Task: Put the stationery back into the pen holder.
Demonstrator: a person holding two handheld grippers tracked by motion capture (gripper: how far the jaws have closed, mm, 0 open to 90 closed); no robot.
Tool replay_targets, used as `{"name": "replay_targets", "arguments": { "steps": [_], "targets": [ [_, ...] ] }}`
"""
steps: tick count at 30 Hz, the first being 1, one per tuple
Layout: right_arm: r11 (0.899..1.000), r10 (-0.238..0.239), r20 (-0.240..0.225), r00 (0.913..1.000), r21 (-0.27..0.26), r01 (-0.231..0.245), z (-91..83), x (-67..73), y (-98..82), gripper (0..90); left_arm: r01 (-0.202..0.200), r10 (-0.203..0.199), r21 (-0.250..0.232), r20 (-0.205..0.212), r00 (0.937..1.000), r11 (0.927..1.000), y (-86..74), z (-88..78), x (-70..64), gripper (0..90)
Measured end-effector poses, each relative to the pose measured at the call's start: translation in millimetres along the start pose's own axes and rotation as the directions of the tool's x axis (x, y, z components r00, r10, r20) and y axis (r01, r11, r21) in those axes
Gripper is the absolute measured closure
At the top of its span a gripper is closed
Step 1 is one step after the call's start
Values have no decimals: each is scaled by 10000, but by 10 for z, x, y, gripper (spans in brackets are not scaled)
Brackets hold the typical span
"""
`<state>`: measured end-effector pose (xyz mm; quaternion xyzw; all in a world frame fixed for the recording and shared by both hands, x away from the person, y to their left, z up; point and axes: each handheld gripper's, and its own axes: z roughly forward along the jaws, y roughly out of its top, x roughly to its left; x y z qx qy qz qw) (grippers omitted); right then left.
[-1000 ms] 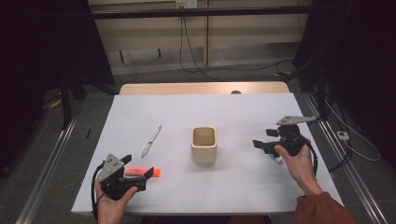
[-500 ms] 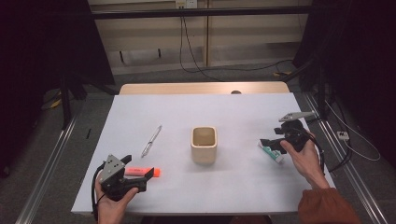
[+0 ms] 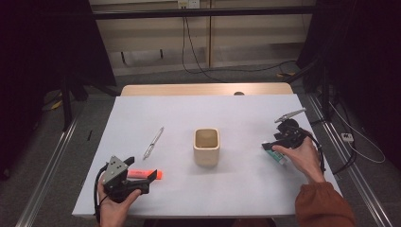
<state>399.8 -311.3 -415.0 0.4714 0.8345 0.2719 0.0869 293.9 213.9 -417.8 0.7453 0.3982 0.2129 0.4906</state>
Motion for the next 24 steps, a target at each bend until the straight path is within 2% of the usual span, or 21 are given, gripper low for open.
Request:
{"name": "replay_targets", "arguments": {
  "steps": [2,6,10,16,20,24],
  "targets": [
    [9998,-15,-8,10000,183,15,24,7,1,264,74,-74,-37,-14,10000,10000,-2,-1,-1,53],
    [9987,-328,271,9991,404,317,75,31,3,358,119,-119,-30,-19,9999,9999,-5,0,2,53],
    [9977,-399,452,9982,575,373,99,35,6,343,92,-92,1,-70,9999,10000,-4,-5,5,53],
    [9953,-488,397,9980,859,453,175,25,-32,431,143,-142,19,-86,9999,9999,-5,-6,12,53],
    [9925,-659,597,9960,1074,592,208,44,-17,444,126,-126,45,-81,9999,9999,-5,-3,7,54],
    [9920,-656,534,9964,1117,594,220,51,-15,487,92,-91,97,-145,9999,9999,-5,-5,11,54]
  ]
}}
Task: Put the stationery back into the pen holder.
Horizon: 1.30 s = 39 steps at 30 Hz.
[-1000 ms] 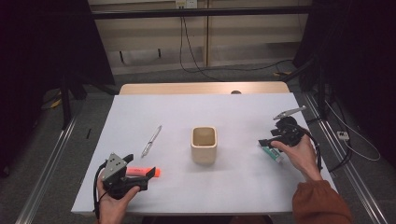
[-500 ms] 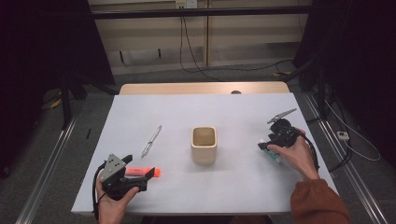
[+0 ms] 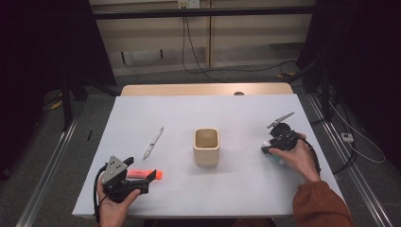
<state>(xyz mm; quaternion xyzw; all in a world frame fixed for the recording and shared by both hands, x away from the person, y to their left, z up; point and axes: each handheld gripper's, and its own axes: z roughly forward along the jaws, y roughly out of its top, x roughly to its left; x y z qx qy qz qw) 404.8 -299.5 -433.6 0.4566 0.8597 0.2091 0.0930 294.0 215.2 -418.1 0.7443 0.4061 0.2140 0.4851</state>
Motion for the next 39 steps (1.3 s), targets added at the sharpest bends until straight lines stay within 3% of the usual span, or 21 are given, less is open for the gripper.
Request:
{"name": "replay_targets", "arguments": {
  "steps": [6,14,16,20,28,33,39],
  "targets": [
    [9999,-134,-43,9999,-27,133,-10,23,3,641,-19,19,41,-37,10000,10000,-3,2,4,56],
    [9998,-189,80,9998,-16,189,-13,47,6,665,23,-22,100,-63,10000,9999,-5,8,3,61],
    [9997,-200,139,9997,-159,202,-19,45,-2,665,81,-80,106,-45,10000,9999,-6,10,2,61],
    [9944,99,257,9996,-1054,-71,-110,41,-15,667,130,-130,74,-50,9999,9999,-7,8,2,62],
    [9880,207,247,9995,-1537,-166,-150,61,-41,667,58,-58,70,-23,10000,10000,-3,4,3,61],
    [9777,379,448,9983,-2081,-278,-217,78,-64,668,78,-78,74,-43,10000,9999,-3,5,5,61],
    [9454,303,628,9976,-3258,-82,-347,137,-66,668,50,-50,75,-7,10000,10000,-1,6,6,61]
  ]
}}
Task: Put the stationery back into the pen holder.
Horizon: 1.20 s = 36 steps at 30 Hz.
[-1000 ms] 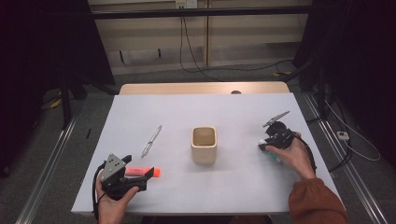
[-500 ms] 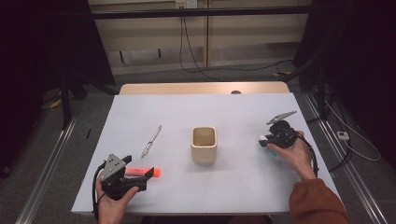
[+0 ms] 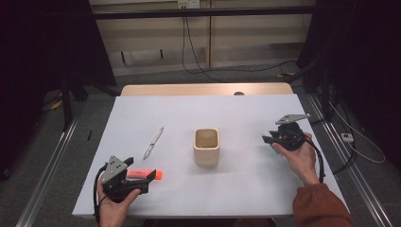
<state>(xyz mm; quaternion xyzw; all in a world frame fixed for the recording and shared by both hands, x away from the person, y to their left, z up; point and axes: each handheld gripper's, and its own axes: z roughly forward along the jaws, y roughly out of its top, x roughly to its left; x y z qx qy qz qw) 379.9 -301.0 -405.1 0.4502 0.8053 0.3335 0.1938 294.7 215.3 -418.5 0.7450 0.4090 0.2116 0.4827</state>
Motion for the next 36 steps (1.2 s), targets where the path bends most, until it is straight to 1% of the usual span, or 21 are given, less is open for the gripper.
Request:
{"name": "replay_targets", "arguments": {
  "steps": [2,3,5,6,7,9,13,14,15,17,18,20,23,24,25,27,28,29,30,31,36],
  "targets": [
    [9994,-33,-5,10000,-330,33,-26,25,13,667,0,0,2,8,10000,10000,0,0,0,61],
    [9994,-33,-5,10000,-330,33,-26,25,13,667,16,-16,-23,24,10000,10000,0,0,-1,61],
    [9983,-59,-72,10000,-588,55,-37,39,18,667,24,-23,-8,22,10000,10000,1,-2,0,61],
    [9962,41,-279,9996,-871,-65,-50,55,20,667,32,-32,5,10,10000,10000,2,-5,2,61],
    [9946,85,-322,9994,-1032,-118,-55,63,20,667,32,-32,5,10,10000,10000,2,-5,2,61],
    [9874,205,-636,9978,-1556,-302,-73,81,10,667,28,-28,-20,37,10000,10000,3,-8,7,61],
    [9789,402,-897,9952,-1963,-573,-93,108,3,668,126,-125,-81,37,9999,9999,2,-8,5,61],
    [9789,402,-897,9952,-1963,-573,-93,108,3,668,55,-55,-30,52,10000,10000,3,-9,10,61],
    [9742,411,-983,9943,-2170,-617,-102,127,11,668,53,-53,-25,50,10000,10000,3,-9,9,61],
    [9692,407,-1199,9920,-2368,-684,-112,151,23,668,48,-47,-28,48,10000,10000,3,-8,8,61],
    [9664,399,-1391,9895,-2464,-736,-116,162,31,668,47,-47,-11,39,10000,10000,2,-5,9,61],
    [9615,387,-1729,9842,-2616,-838,-121,188,45,667,44,-44,12,24,10000,10000,2,-4,9,61],
    [9574,313,-1992,9795,-2756,-867,-126,234,72,667,55,-54,-6,21,10000,10000,2,-3,6,61],
    [9574,313,-1992,9795,-2756,-867,-126,234,72,667,33,-33,0,25,10000,10000,2,-4,7,61],
    [9551,328,-2096,9772,-2815,-925,-129,247,79,667,48,-48,7,34,10000,10000,1,-3,7,61],
    [9500,144,-2251,9742,-3008,-835,-147,301,115,668,48,-48,5,35,10000,10000,1,-2,7,61],
    [9500,144,-2251,9742,-3008,-835,-147,301,115,668,52,-52,9,32,10000,10000,1,-2,8,61],
    [9478,1,-2339,9723,-3100,-747,-157,344,143,667,87,-87,1,29,10000,10000,0,-1,6,61],
    [9486,-51,-2488,9685,-3076,-740,-157,360,157,667,49,-49,5,38,10000,10000,0,-1,8,61],
    [9486,-51,-2488,9685,-3076,-740,-157,360,157,667,57,-57,5,38,10000,10000,0,1,7,61],
    [9430,-320,-2681,9629,-3274,-598,-185,460,226,667,60,-60,-2,101,9999,10000,-2,11,3,61]
  ]
}}
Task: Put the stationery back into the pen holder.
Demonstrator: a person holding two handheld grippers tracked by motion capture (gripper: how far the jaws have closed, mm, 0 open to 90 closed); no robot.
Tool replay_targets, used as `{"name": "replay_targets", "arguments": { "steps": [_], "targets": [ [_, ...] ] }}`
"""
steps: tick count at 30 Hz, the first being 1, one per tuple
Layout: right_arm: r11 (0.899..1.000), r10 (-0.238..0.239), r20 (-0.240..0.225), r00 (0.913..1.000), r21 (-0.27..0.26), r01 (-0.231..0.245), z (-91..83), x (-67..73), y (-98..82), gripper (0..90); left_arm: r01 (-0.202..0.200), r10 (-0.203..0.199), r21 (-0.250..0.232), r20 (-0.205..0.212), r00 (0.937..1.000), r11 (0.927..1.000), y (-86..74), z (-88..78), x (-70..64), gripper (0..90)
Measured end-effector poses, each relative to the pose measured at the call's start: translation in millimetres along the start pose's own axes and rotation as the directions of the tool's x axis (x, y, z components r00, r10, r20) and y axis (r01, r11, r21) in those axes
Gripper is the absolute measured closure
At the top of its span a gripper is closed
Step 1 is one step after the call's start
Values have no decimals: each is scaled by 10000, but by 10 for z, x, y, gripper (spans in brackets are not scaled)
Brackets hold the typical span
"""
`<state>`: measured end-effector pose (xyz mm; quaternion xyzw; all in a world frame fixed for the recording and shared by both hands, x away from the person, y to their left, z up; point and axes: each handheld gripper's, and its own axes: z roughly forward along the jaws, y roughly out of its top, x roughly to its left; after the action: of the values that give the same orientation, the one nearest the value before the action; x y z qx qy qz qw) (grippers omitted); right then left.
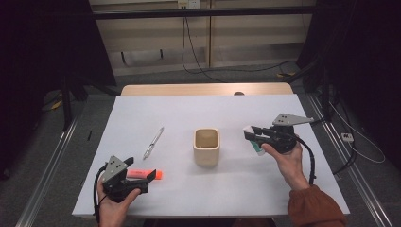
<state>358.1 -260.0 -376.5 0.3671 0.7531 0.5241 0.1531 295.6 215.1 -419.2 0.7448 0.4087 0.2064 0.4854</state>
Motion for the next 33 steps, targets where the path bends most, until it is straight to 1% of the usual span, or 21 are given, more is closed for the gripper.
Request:
{"name": "replay_targets", "arguments": {
  "steps": [1,2,5,6,7,10,11,13,14,18,19,20,22,23,27,30,32,33],
  "targets": [
    [10000,-57,-56,10000,-31,56,-1,16,13,667,-5,5,38,16,10000,10000,0,3,0,61],
    [9997,-188,-92,9998,-167,187,-10,63,58,667,2,-2,43,30,10000,10000,-1,5,-4,61],
    [9987,-339,-173,9993,-383,332,-20,113,114,667,-2,2,-16,34,10000,10000,1,4,-8,61],
    [9987,-339,-173,9993,-383,332,-20,113,114,667,0,0,-47,11,10000,10000,3,2,-7,61],
    [9978,-478,-212,9986,-481,467,-16,150,159,667,8,-8,-39,39,10000,10000,3,4,-5,61],
    [9955,-600,-225,9979,-747,582,-6,187,220,667,9,-9,50,48,10000,10000,1,13,-7,60],
    [9947,-646,-272,9975,-818,622,4,204,249,667,-45,45,53,83,10000,10000,2,14,-10,60],
    [9937,-689,-289,9972,-904,660,17,231,284,667,-83,83,56,71,9999,9999,4,12,-10,60],
    [9933,-723,-370,9967,-934,686,28,241,302,667,-33,32,58,67,10000,10000,2,13,-10,60],
    [9915,-752,-416,9963,-1096,703,88,268,372,667,2,-2,29,67,10000,10000,1,13,-6,60],
    [9914,-749,-476,9961,-1109,692,103,273,389,667,5,-5,27,72,10000,10000,2,12,-7,60],
    [9914,-744,-630,9952,-1123,670,122,278,408,667,-2,2,41,72,10000,10000,3,13,-8,60],
    [9912,-776,-698,9945,-1128,694,135,282,420,667,5,-5,42,97,10000,10000,3,15,-9,60],
    [9907,-843,-768,9935,-1135,752,172,307,456,667,13,-14,41,95,10000,10000,3,14,-9,60],
    [9885,-897,-891,9920,-1299,777,219,349,517,667,98,-98,-2,32,9999,10000,4,6,1,56],
    [9870,-870,-978,9914,-1432,725,258,380,570,667,86,-86,10,43,10000,10000,4,6,0,55],
    [9865,-893,-1004,9909,-1463,741,273,392,588,667,64,-64,7,64,10000,10000,5,6,-2,54],
    [9852,-970,-1053,9897,-1516,804,304,422,631,667,68,-68,15,65,10000,10000,5,6,-1,54]
  ]
}}
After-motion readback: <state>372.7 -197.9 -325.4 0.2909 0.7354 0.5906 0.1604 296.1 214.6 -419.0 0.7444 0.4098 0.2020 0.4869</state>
